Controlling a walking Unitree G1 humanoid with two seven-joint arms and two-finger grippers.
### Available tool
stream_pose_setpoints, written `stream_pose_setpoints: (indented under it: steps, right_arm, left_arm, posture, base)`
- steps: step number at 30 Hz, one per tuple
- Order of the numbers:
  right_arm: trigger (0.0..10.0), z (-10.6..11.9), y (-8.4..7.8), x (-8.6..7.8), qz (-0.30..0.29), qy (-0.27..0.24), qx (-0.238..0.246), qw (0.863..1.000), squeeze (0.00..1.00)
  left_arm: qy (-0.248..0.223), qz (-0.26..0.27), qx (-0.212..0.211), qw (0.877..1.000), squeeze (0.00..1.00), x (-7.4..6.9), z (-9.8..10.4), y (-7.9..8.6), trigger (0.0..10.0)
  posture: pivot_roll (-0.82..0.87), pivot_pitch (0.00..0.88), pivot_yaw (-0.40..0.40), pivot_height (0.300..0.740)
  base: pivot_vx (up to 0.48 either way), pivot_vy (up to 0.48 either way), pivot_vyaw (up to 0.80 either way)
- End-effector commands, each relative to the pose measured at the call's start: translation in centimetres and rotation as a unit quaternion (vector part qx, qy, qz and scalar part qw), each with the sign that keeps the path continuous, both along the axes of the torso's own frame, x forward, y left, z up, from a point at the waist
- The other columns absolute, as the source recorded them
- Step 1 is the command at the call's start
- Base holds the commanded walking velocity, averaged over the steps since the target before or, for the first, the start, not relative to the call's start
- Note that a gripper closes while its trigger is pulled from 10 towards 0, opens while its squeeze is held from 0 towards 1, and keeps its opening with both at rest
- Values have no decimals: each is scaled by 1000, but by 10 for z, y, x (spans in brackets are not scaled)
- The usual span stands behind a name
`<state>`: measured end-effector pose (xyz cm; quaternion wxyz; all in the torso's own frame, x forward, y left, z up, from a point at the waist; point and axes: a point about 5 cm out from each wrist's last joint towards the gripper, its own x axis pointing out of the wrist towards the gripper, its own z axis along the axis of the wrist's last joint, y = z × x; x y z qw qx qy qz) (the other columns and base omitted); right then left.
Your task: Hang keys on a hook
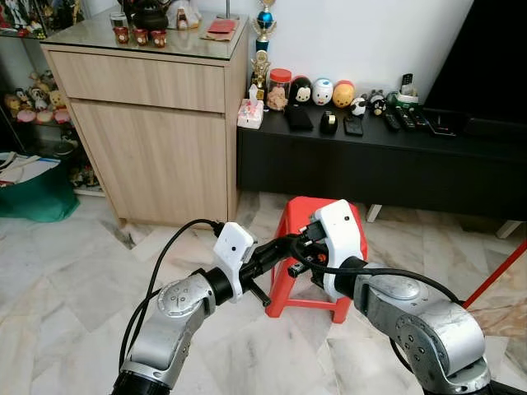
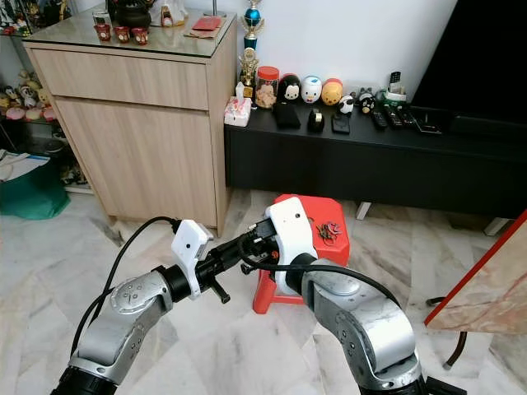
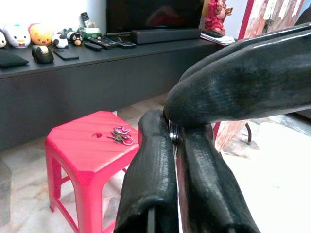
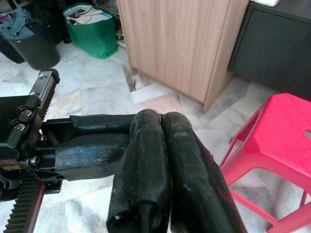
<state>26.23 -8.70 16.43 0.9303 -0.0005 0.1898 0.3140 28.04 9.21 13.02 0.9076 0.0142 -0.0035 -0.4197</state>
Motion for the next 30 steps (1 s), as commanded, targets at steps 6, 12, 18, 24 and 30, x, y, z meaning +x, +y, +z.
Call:
stream_pose_setpoints:
  steps: [6,12,18,24,30]
  right_arm:
    - [10000,-1,-10,2,-22,1,-5,1000,0]
    - [10000,-1,-9,2,-21,-2,-5,1000,702]
    - [10000,3,-11,5,-33,-15,0,999,702]
    - [10000,13,-13,10,-57,-46,24,997,667]
    - [10000,38,-18,21,-99,-115,74,986,0]
  left_arm:
    - [-6,14,-9,1000,0,4,4,5,0]
    - [-5,14,-8,1000,0,4,4,5,0]
    - [-3,12,-7,1000,0,4,3,4,0]
    - [0,9,-3,1000,0,3,1,4,0]
    - [4,9,0,1000,0,2,-2,5,0]
  posture:
    - [3,0,-125,722]
    - [3,0,-125,722]
    - [3,0,-125,722]
    - [4,0,-124,722]
    - [2,0,-124,722]
  base:
    - [0,0,0]
    - [0,0,0]
    - [0,0,0]
    - [0,0,0]
    - [0,0,0]
